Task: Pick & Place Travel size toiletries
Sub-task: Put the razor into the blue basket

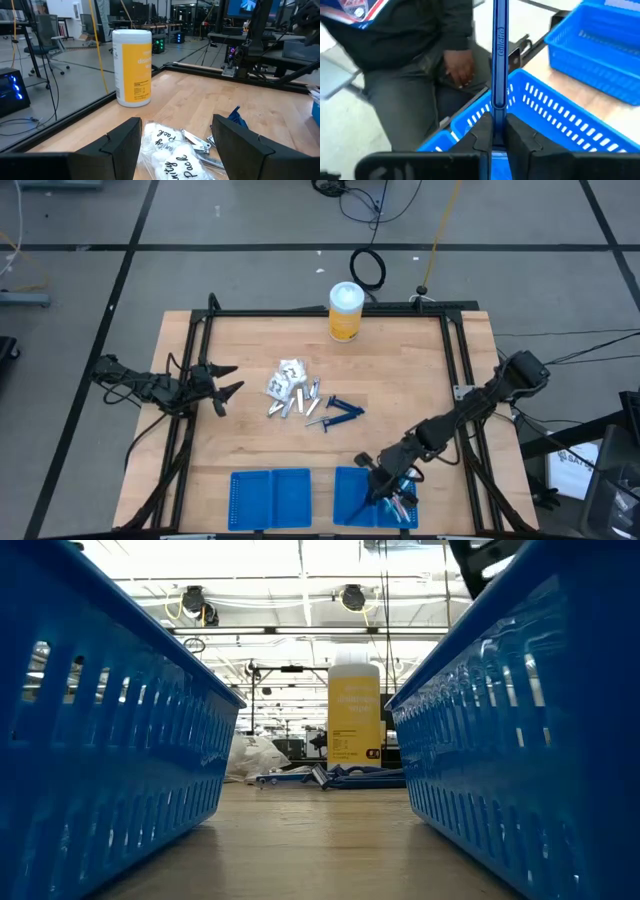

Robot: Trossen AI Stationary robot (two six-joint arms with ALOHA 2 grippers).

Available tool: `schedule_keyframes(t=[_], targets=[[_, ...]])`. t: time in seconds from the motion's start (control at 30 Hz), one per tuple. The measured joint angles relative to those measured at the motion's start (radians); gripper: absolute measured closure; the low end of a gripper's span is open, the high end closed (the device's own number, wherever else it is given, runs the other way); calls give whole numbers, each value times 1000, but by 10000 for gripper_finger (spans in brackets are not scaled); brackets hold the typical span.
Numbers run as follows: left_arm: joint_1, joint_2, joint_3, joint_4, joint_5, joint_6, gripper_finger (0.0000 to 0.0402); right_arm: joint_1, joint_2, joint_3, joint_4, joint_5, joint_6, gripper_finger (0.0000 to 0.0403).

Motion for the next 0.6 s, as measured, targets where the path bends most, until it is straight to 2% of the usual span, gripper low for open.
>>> schedule_keyframes(t=[0.2, 0.6], targets=[[0, 0, 0, 0, 0, 0, 162, -61, 72, 0, 8, -99, -21, 382], [0, 0, 0, 0, 0, 0, 163, -92, 76, 2, 55, -106, 29, 329]])
